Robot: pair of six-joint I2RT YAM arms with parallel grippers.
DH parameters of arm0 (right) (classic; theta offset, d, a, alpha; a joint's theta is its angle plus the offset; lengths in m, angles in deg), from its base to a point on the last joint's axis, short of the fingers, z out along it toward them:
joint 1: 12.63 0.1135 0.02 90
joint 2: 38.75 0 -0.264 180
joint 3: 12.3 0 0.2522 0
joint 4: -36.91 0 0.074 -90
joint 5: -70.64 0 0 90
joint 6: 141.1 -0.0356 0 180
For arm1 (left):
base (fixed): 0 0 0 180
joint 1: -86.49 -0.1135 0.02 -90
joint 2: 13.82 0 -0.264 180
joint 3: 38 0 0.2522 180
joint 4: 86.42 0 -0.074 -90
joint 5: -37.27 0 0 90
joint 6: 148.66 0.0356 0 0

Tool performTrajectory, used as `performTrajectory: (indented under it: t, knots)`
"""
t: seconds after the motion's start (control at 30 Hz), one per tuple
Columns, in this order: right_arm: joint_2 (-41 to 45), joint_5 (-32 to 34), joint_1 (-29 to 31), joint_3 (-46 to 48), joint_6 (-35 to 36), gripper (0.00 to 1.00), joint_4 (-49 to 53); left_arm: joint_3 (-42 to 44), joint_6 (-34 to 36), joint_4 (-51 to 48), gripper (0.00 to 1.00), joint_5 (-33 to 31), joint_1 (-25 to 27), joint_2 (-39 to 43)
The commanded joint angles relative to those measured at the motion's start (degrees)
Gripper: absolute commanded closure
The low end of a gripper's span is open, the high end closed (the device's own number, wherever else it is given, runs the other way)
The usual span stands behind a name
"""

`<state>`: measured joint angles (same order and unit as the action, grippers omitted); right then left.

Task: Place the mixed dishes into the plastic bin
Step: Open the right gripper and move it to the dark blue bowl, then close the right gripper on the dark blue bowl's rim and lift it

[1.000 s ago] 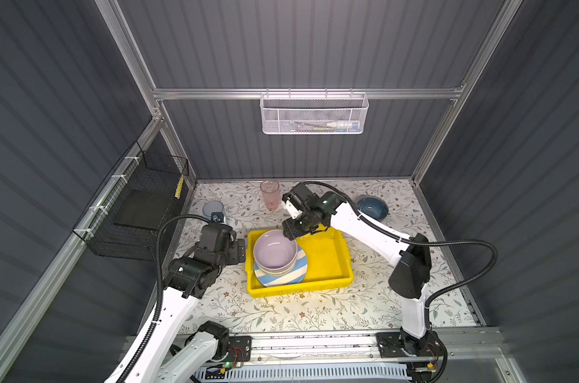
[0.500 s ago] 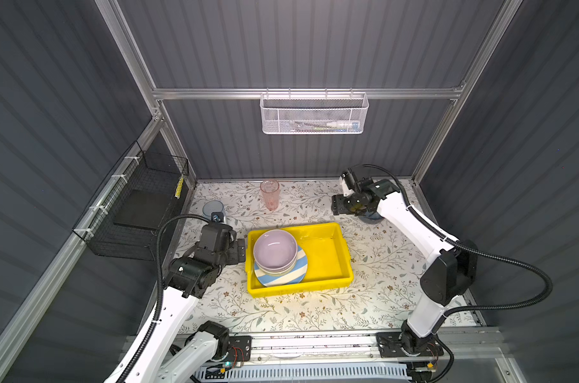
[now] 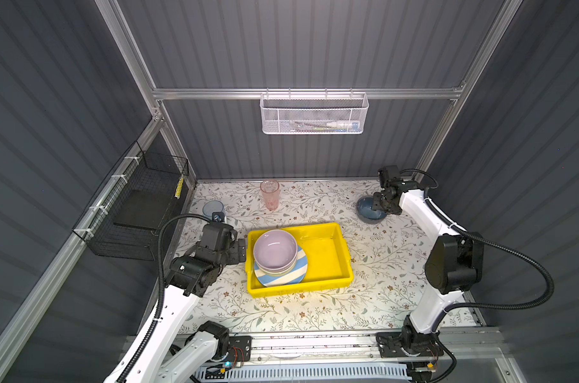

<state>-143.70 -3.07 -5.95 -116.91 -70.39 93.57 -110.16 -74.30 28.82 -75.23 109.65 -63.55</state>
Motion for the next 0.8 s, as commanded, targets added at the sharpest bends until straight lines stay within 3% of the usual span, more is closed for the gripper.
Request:
performTrajectory:
  t: [0.0, 0.17, 0.77]
  knots:
    - [-1.28, 2.13, -2.28, 1.17, -0.79, 0.41, -2.54, 0.04, 0.79, -0.59, 0.05, 0.70, -0.31, 0.35]
    - [-3.42, -2.34, -5.39, 2.63, -2.42, 0.47, -4.77, -0.04, 0.92, -0.70, 0.05, 1.31, -0.28, 0.26]
    - [-10.87, -9.83, -8.05, 0.85, -1.95, 0.57, -8.32, 0.42, 0.73, -0.48, 0.04, 2.35, -0.31, 0.09]
